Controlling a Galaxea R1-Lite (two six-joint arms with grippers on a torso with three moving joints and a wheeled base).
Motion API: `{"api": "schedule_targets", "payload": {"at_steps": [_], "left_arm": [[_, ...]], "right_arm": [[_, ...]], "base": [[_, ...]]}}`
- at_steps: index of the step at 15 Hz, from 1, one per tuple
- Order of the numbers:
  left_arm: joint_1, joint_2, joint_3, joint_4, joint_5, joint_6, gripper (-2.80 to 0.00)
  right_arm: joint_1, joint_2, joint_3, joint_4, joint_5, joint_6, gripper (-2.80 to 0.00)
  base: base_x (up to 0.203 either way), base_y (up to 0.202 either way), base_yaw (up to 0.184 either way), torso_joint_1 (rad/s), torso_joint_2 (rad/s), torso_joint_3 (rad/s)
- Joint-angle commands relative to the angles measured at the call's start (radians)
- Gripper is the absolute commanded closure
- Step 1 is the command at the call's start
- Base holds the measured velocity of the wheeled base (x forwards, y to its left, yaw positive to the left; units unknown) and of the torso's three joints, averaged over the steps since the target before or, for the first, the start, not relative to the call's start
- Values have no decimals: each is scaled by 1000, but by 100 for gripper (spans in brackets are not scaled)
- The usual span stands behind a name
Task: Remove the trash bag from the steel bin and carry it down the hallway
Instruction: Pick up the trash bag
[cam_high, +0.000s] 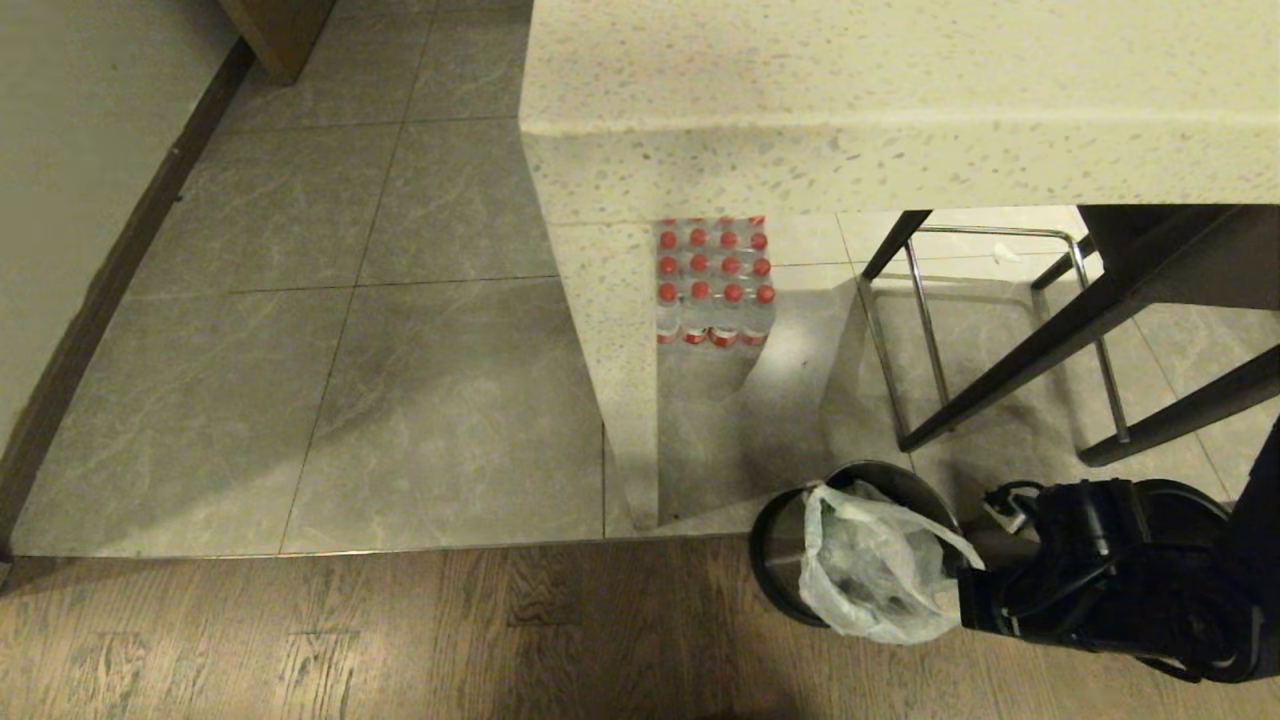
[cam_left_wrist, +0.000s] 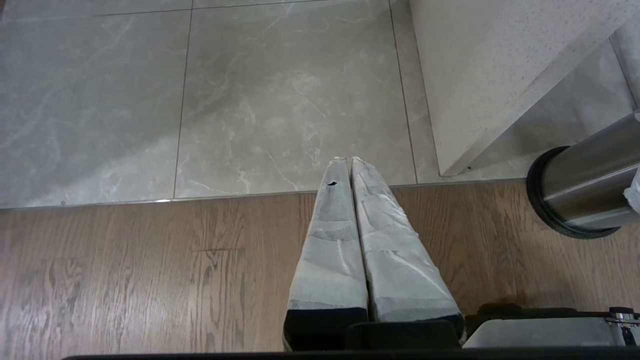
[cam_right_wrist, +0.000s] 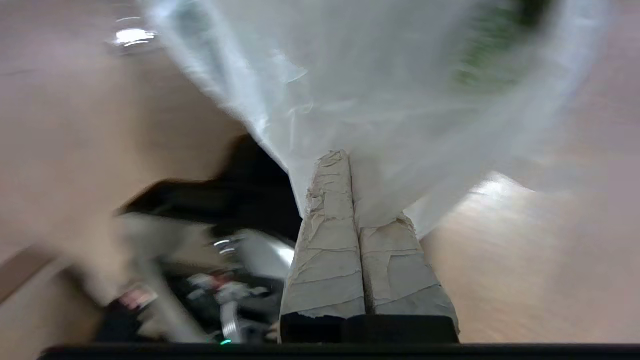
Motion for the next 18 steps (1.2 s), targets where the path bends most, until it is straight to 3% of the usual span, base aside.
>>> {"api": "schedule_targets", "payload": {"at_steps": [1, 5, 7, 9, 11, 18], "left_arm": [[0, 0, 1, 0, 0, 0, 0], [0, 0, 0, 0, 0, 0, 0], [0, 0, 0, 0, 0, 0, 0], [0, 0, 0, 0, 0, 0, 0], [0, 0, 0, 0, 0, 0, 0], [0, 0, 1, 0, 0, 0, 0]], "right_arm": [[9, -56, 3, 9, -44, 5, 0], [4, -227, -33, 119, -81, 7, 0], [3, -272, -43, 159, -161, 14, 0], [3, -323, -63, 172, -178, 24, 0], [3, -376, -79, 203, -249, 29, 0], [3, -592, -136, 396, -329, 37, 0]], "base": [[0, 0, 0, 0, 0, 0], [0, 0, 0, 0, 0, 0], [0, 0, 0, 0, 0, 0], [0, 0, 0, 0, 0, 0], [0, 0, 0, 0, 0, 0], [0, 0, 0, 0, 0, 0]]}}
